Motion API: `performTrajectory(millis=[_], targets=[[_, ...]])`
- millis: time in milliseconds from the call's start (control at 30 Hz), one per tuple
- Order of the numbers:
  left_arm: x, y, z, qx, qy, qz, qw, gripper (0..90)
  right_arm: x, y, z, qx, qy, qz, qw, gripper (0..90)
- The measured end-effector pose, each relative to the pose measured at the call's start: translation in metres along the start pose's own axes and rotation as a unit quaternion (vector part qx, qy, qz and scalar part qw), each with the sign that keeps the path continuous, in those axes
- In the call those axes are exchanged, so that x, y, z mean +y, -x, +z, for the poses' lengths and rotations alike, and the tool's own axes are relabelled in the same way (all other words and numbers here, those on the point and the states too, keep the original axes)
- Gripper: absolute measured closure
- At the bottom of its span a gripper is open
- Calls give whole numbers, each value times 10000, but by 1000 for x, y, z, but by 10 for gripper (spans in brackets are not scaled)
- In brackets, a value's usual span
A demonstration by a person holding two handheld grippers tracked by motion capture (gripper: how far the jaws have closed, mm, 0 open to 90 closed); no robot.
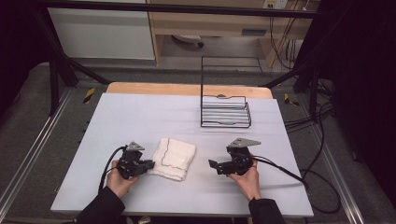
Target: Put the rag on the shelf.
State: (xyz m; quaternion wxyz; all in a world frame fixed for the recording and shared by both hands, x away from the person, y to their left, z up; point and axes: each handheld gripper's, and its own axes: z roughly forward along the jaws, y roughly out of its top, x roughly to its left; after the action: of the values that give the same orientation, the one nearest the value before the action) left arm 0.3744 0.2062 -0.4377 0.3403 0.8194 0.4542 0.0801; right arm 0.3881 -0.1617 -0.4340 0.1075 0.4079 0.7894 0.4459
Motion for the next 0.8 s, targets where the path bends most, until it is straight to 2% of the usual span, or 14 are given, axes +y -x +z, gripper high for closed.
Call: performTrajectory(millis=[167,233,267,400,433,500,533,600,700,800], targets=[[-4,4,-3,38,43,96,9999,816,13,-9,18,27,62,47,10000,69],[-5,4,-3,49,89,143,9998,814,18,-13,27,1,22,30,10000,82],[-5,4,-3,45,98,142,9998,808,22,-17,36,-34,-29,31,10000,101],[-8,4,-1,53,158,213,9996,798,30,-20,50,-78,-60,41,9999,136],[-8,4,-1,75,163,259,9995,793,34,-22,57,-83,-68,104,9999,181],[-8,5,-1,81,177,347,9992,790,36,-23,61,-83,-86,110,9999,195],[-8,5,-1,78,177,348,9992,788,39,-23,67,-93,-125,141,9998,241],[-9,4,-1,72,181,371,9991,788,39,-22,70,-119,-159,180,9996,258],[-9,4,0,79,190,387,9990,784,40,-22,81,-175,-272,174,9993,352],[-9,4,0,96,195,429,9988,782,39,-22,86,-177,-325,244,9990,391]])
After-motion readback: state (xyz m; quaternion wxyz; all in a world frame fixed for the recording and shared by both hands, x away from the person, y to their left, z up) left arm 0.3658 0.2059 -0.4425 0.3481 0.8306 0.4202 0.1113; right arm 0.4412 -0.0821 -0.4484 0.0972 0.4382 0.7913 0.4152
